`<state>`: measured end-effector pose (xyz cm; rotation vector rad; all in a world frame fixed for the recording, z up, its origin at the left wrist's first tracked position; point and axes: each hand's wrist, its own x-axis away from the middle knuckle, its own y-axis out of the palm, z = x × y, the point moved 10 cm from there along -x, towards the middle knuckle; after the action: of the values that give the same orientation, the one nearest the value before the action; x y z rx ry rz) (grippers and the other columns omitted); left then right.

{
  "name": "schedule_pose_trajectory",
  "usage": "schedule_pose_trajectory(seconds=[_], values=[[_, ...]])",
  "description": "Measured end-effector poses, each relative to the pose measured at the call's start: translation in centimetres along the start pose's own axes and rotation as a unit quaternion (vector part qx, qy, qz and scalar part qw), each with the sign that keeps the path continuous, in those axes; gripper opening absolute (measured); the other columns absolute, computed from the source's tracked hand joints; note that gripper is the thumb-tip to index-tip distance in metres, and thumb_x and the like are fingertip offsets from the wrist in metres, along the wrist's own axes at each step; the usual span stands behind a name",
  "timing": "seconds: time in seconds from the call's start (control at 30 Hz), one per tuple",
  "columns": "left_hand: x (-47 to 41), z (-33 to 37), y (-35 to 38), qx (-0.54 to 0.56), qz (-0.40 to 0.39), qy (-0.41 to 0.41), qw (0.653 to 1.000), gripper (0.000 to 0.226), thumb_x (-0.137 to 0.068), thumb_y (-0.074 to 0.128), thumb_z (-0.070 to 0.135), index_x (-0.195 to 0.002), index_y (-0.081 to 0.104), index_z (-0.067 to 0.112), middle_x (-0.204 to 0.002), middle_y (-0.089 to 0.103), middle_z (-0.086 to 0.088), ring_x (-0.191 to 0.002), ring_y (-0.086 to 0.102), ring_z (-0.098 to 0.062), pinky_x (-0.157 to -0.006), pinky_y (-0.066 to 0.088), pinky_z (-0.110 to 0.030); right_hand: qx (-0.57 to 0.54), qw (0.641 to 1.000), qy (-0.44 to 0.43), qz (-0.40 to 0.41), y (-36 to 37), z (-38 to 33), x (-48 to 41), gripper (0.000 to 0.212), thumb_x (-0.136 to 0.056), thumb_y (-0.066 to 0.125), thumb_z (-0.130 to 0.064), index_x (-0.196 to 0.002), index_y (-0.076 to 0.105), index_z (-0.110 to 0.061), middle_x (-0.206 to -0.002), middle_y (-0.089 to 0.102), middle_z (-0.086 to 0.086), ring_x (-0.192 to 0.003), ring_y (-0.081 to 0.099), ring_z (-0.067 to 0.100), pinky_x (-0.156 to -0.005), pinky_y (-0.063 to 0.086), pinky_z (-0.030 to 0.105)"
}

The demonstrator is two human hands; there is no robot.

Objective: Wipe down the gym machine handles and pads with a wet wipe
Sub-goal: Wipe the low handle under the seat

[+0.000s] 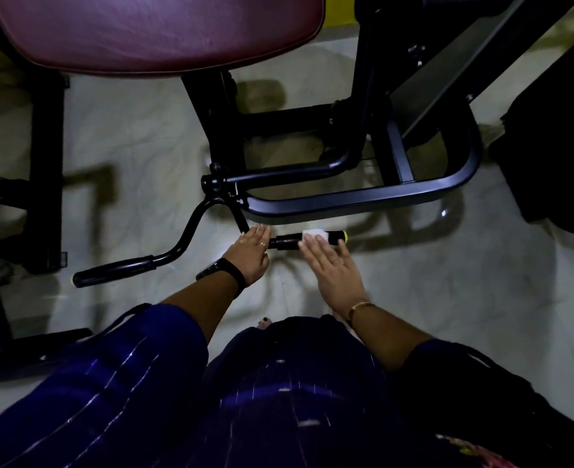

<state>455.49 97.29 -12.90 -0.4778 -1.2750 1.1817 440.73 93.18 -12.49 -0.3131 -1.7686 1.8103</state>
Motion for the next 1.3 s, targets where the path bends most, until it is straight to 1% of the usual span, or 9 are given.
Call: schedule_pose_trajectory(seconds=[0.13,0.27,0.47,0.6,0.7,0.87,0.93,1.13,1.3], values=[[0.2,0.1,0.0,-0.001,0.012,0.004,1.0,0.065,-0.101,0.039,0.018,-0.155,0.005,0.005,-0.163,0.008,-0.014,-0.151,0.005,-0.025,-0.119,0.004,-0.028,-0.032,0.996,0.07,-0.041,-0.9,2.0,-1.5,0.068,-0.085,0.028,-0.008,-0.152,0.02,-0.013,-0.158,0.025,0.007,-0.147,0.016,0.026,-0.117,-0.014,0.045],[0.2,0.1,0.1,-0.008,0.014,-0.003,1.0,0.066,-0.101,0.038,0.02,-0.155,0.004,0.005,-0.163,0.008,-0.014,-0.151,0.005,-0.025,-0.119,0.005,-0.029,-0.107,0.989,0.081,-0.063,-2.4,-0.5,-5.2,0.056,-0.093,0.043,-0.014,-0.146,0.028,-0.012,-0.152,0.033,0.009,-0.144,0.021,0.027,-0.118,-0.001,0.044],[0.1,0.1,0.0,-0.018,0.008,0.001,1.0,0.06,-0.105,0.032,0.024,-0.155,0.005,0.005,-0.163,0.007,-0.012,-0.151,0.004,-0.023,-0.119,0.004,-0.028,-0.051,0.997,-0.033,-0.036,-2.2,-5.0,-5.0,0.07,-0.092,0.036,-0.011,-0.154,0.003,-0.011,-0.162,0.004,0.009,-0.149,0.001,0.025,-0.117,-0.01,0.041],[-0.1,0.0,0.3,-0.008,0.009,0.011,1.0,0.059,-0.105,0.031,0.025,-0.154,0.006,0.003,-0.162,0.01,-0.016,-0.151,0.005,-0.026,-0.119,0.004,-0.03,0.013,0.999,-0.044,-0.009,-0.8,-1.7,-1.4,0.077,-0.08,0.031,-0.004,-0.154,0.014,-0.016,-0.161,0.01,0.003,-0.148,0.012,0.021,-0.119,0.002,0.043],[-0.1,-0.1,0.3,-0.004,0.002,0.011,1.0,0.059,-0.106,0.03,0.026,-0.155,0.005,0.004,-0.163,0.008,-0.015,-0.151,0.004,-0.025,-0.12,0.004,-0.031,0.012,0.999,0.001,-0.043,0.0,1.5,-0.5,0.081,-0.076,0.037,-0.006,-0.153,0.015,-0.016,-0.161,0.013,0.003,-0.147,0.013,0.021,-0.118,-0.007,0.043],[-0.1,-0.1,0.5,-0.006,0.001,0.008,1.0,0.06,-0.105,0.03,0.025,-0.155,0.004,0.005,-0.163,0.007,-0.014,-0.151,0.004,-0.025,-0.12,0.005,-0.031,-0.085,0.987,0.119,-0.07,-1.8,1.4,-4.3,0.057,-0.085,0.042,-0.014,-0.141,0.035,-0.009,-0.142,0.043,0.013,-0.138,0.029,0.031,-0.117,-0.008,0.045],[-0.1,-0.1,0.6,-0.008,-0.003,0.004,1.0,0.059,-0.106,0.03,0.025,-0.155,0.004,0.005,-0.163,0.008,-0.014,-0.151,0.004,-0.025,-0.12,0.007,-0.033,-0.088,0.989,0.094,-0.079,-2.7,-1.0,-6.2,0.047,-0.087,0.046,-0.018,-0.133,0.042,-0.008,-0.133,0.05,0.013,-0.132,0.037,0.032,-0.118,-0.005,0.046],[-0.2,-0.3,0.6,-0.015,-0.018,0.002,1.0,0.058,-0.106,0.028,0.025,-0.155,0.003,0.007,-0.163,0.005,-0.012,-0.151,0.002,-0.023,-0.12,0.004,-0.033,-0.105,0.992,-0.008,-0.069,-2.1,-5.3,-5.2,0.078,-0.089,0.043,-0.012,-0.154,0.0,-0.014,-0.162,-0.006,0.007,-0.148,-0.009,0.022,-0.115,-0.016,0.041],[-0.3,-0.2,0.7,-0.026,-0.015,0.006,1.0,0.059,-0.106,0.028,0.025,-0.155,0.003,0.005,-0.163,0.006,-0.014,-0.151,0.002,-0.025,-0.121,0.005,-0.035,-0.089,0.994,0.016,-0.054,-0.3,0.3,-1.4,0.098,-0.073,0.054,-0.008,-0.152,-0.003,-0.022,-0.159,-0.009,-0.003,-0.146,-0.014,0.012,-0.113,-0.018,0.042]])
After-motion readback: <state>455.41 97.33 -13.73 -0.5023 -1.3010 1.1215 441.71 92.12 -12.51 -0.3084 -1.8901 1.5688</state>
